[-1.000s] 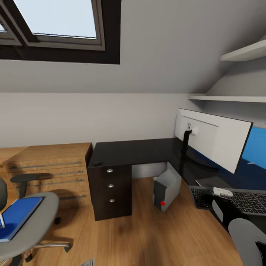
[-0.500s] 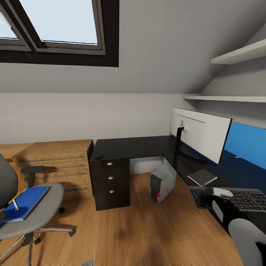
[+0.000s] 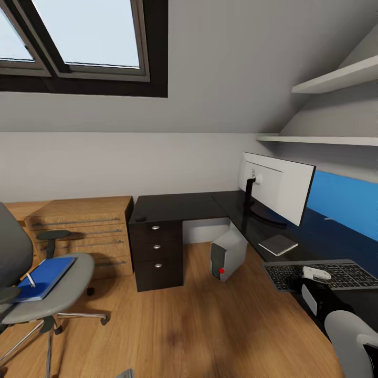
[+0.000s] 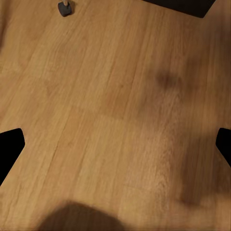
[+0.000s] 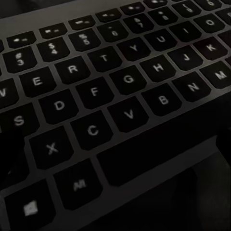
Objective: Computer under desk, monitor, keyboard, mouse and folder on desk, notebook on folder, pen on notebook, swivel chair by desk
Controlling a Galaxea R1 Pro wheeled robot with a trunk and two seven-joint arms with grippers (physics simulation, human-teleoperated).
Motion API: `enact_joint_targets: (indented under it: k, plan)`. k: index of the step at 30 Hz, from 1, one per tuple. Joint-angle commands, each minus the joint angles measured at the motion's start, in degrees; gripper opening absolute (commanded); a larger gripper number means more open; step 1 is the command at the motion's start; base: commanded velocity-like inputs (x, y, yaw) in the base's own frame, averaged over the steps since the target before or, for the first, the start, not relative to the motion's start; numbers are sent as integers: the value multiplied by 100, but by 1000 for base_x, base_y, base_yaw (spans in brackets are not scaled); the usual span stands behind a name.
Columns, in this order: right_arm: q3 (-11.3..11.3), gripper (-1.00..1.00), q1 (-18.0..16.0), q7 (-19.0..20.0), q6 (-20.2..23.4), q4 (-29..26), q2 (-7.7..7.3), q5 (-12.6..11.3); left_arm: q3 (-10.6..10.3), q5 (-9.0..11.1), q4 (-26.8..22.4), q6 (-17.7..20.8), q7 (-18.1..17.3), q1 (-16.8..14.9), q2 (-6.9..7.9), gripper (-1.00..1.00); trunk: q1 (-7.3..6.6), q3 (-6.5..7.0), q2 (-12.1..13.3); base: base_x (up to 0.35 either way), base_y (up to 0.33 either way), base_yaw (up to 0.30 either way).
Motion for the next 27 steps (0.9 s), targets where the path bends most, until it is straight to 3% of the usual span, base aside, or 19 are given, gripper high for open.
enact_joint_targets:
  k: [1,27]
  plan:
    - [-35,100,0,5,31,0,4,62,-5,15,-14,24,32,0,-3,100,0,-6,-3,-2,0,0]
    - [-53,100,8,5,-27,-403,138,53,-46,2,347,27,76,0,-27,100,-571,461,1040,0,0,0]
